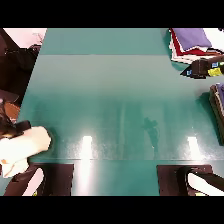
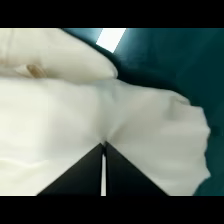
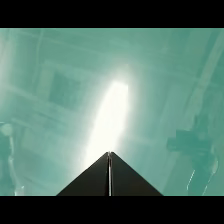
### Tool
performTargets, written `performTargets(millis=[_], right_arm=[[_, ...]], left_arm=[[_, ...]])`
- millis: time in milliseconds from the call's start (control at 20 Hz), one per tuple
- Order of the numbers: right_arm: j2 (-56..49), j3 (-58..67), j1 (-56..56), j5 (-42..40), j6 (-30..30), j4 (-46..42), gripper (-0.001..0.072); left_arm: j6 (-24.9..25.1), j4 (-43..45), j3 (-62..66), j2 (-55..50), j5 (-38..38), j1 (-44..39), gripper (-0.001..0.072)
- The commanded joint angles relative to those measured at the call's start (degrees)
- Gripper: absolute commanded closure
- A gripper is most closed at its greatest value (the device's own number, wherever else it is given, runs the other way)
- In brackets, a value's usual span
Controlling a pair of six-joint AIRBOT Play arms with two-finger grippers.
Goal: Fold the shirts.
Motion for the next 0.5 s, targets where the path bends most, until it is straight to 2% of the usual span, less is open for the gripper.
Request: performTargets(millis=[0,200,450], right_arm=[[-0.02,1.66,0.04,-0.79,0.00,0.02,0.0695],[-0.02,5.38,0.04,-4.48,0.02,0.02,0.0695],[-0.02,8.15,0.04,-6.49,0.04,0.04,0.0695]], left_arm=[[3.02,-5.40,16.65,0.07,-0.87,-3.80,0.0687],[5.57,-16.65,39.67,0.04,-0.92,-12.85,0.0687],[8.00,-23.87,56.48,-4.63,-0.46,-25.70,0.0687]])
